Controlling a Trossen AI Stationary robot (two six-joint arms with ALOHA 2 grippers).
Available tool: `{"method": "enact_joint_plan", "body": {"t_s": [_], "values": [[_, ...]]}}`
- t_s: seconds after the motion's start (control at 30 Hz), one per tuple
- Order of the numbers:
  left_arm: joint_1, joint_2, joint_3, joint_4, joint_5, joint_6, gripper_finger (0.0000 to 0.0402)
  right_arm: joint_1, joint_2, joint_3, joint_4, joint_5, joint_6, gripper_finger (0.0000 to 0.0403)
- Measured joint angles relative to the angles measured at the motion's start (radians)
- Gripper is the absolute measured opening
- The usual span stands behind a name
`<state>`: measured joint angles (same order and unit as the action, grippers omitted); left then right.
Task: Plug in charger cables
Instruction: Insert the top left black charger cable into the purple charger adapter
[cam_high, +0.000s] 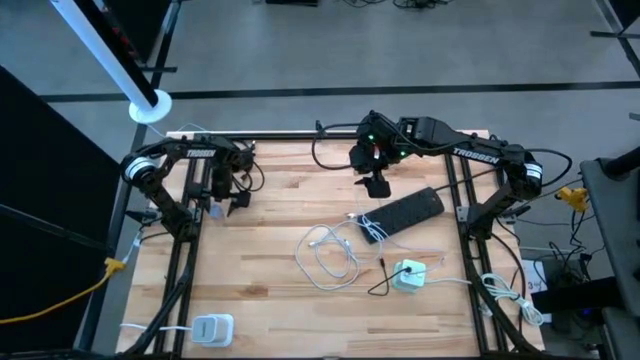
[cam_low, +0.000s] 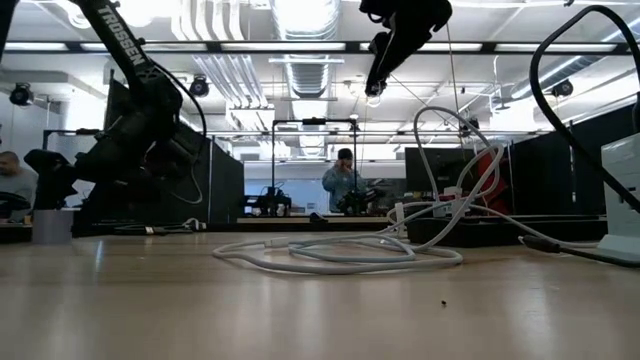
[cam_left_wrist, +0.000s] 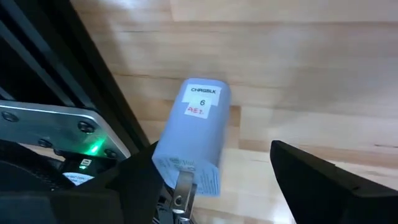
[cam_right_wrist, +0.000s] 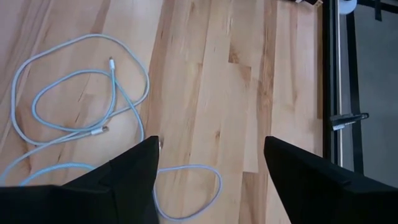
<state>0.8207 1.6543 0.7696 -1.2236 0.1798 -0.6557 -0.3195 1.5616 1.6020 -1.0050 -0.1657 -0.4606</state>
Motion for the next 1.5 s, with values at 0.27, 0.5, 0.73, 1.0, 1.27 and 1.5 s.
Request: {"method": "enact_joint_plan", "body": {"t_s": [0.27,0.5,0.73,1.0,1.27,1.5], "values": [[-0.002,-0.002,0.0,-0.001,0.021,0.064,0.0113,0.0,-0.005,0.0,-0.038,0.0,-0.003,0.0255],[-0.004,-0.009,0.016,0.014,0.003,0.105,0.0121,0.0,-0.01,0.0,-0.03,0.0,-0.008,0.0242],[-0.006,-0.08,0.171,0.079,-0.196,0.095,0.0121,0.0,-0.01,0.0,-0.019,0.007,-0.024,0.023],[0.002,-0.08,0.325,0.193,-0.575,0.085,0.0121,0.0,-0.022,0.0,-0.04,0.009,0.023,0.0221],[0.009,0.015,0.297,0.257,-0.737,0.128,0.0121,0.0,-0.043,0.0,-0.066,0.009,0.056,0.0223],[0.011,0.147,0.296,0.284,-0.725,0.167,0.0121,0.0,-0.043,0.0,-0.095,0.009,0.058,0.0219]]}}
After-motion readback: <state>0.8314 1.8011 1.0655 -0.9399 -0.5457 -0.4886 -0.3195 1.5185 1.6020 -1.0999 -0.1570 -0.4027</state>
